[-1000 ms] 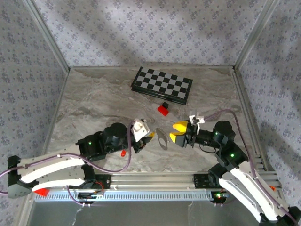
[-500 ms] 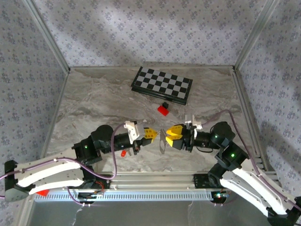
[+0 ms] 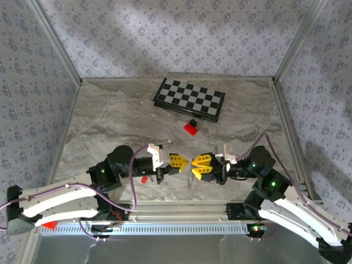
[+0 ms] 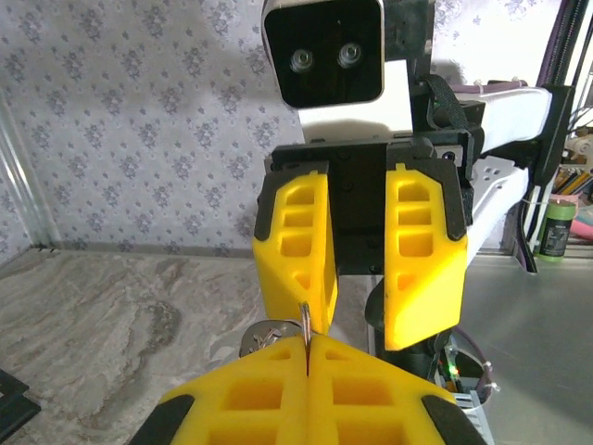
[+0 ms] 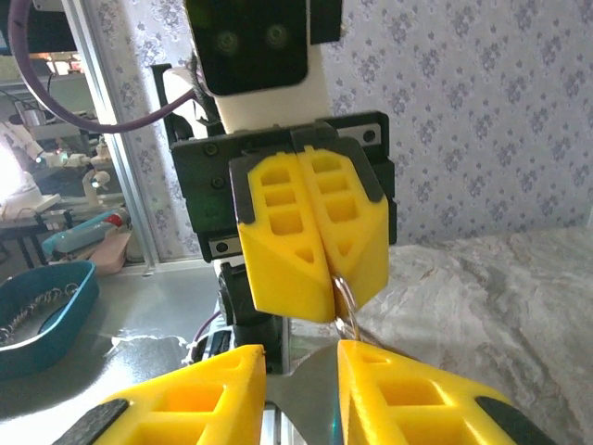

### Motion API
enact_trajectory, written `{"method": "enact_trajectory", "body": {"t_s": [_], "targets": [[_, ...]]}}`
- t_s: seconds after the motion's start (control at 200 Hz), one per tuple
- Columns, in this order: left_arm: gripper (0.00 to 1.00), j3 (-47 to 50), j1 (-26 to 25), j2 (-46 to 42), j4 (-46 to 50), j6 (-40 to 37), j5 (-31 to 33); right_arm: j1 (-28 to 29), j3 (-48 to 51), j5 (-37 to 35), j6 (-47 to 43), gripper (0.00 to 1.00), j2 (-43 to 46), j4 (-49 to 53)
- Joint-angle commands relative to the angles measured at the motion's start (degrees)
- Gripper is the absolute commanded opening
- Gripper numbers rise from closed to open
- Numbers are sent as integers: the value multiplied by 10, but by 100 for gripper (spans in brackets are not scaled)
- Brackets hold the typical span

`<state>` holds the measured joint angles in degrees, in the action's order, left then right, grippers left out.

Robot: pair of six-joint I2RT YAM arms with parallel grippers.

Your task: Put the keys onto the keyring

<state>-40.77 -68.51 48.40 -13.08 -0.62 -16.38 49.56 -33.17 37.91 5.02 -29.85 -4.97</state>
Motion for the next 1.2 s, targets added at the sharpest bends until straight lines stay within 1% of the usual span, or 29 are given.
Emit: {"method": "enact_trajectory", "body": {"t_s": [0.0,0.095,0.24,0.47,0.645,0.895,1.194], "targets": [[0,-32,4,5,-15,-1,-37,8,-12,-17,-26,27,5,-19],[0,-37,3,10,-6,-4,-41,11,-12,-25,-29,27,5,-23],[0,-35,3,3,-3,-7,-34,17,-15,-48,-39,26,10,1],[0,-31,3,-13,2,-14,-10,19,-4,-82,-41,29,43,24],[0,-32,3,-8,3,-15,-15,19,-3,-88,-45,29,37,25],[0,-35,3,-1,4,-14,-16,21,-4,-70,-45,30,22,13],[0,-43,3,13,8,-17,-22,26,-3,-76,-48,30,14,6]]}}
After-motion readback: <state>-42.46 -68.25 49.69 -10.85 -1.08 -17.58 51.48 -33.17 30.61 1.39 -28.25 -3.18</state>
